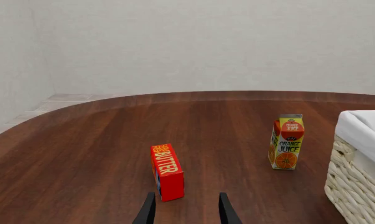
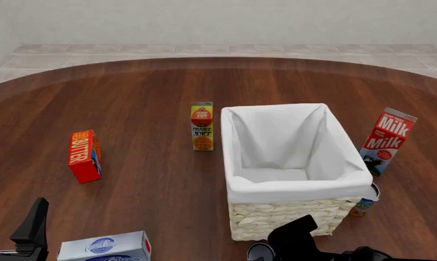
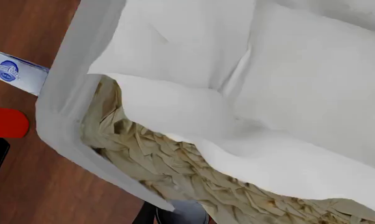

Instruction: Pick up the tomato sauce, and put it in the basket.

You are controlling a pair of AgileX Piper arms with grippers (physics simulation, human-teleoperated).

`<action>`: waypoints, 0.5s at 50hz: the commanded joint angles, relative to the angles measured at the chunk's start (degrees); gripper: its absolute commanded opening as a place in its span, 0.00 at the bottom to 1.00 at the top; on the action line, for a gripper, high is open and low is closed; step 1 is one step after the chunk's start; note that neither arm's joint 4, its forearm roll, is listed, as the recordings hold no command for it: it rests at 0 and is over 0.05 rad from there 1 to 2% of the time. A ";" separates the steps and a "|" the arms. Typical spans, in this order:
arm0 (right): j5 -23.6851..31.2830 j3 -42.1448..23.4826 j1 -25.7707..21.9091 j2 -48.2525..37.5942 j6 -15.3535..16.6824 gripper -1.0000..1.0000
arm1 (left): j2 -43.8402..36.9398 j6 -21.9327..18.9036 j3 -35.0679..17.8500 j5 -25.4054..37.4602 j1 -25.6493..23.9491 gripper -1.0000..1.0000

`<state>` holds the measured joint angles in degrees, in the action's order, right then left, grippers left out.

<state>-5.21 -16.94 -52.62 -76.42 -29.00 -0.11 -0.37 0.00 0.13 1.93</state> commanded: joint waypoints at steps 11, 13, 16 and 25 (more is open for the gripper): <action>-2.49 -1.19 -0.85 -5.03 -0.94 1.00 | 0.01 0.03 -0.04 0.01 -0.05 1.00; -2.60 -1.33 -0.71 -5.25 -0.81 1.00 | 0.01 0.05 -0.04 0.01 -0.04 1.00; -2.50 -1.41 -0.37 -4.89 -0.62 1.00 | 0.01 0.03 -0.04 0.01 -0.06 1.00; -2.90 -1.47 -0.03 -4.80 -0.37 1.00 | 0.01 0.05 -0.04 0.01 -0.05 1.00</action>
<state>-7.45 -18.09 -52.78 -80.71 -29.42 -0.11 -0.37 0.00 0.13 1.93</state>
